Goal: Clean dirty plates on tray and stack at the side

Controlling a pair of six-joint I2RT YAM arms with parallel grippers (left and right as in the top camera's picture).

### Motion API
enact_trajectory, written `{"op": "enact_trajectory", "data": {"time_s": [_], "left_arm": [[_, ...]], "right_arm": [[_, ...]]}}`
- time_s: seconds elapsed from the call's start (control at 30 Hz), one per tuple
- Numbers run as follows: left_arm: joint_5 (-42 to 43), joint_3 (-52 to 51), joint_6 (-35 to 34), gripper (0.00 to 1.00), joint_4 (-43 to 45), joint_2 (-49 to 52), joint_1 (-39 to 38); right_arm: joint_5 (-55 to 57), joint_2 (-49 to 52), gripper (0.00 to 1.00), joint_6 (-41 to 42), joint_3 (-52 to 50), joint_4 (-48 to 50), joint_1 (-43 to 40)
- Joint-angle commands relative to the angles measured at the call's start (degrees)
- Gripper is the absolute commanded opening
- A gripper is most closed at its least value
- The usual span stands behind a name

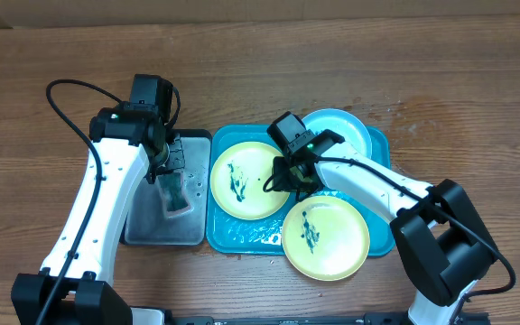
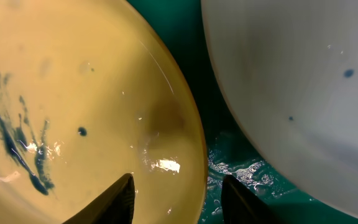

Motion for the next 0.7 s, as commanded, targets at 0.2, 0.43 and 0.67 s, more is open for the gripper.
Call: {"op": "enact_trajectory", "data": {"time_s": [0.2, 0.43, 0.67], "left_arm": [[-1.2, 0.4, 0.5, 0.13, -0.7, -0.1, 0.4], [0.1, 0.3, 0.5, 0.17, -1.0, 0.0, 0.4], [0.5, -2.2, 3.3, 0.07, 0.5, 0.0, 0.4]], "right_arm": [[-1.2, -1.6, 0.38, 2.5, -3.2, 4.5, -0.2], [-1.2, -1.6, 0.22, 4.1, -6.1, 7.6, -0.1], [-1.0, -1.6, 0.06, 5.6, -7.5, 9.1, -0.1]]}}
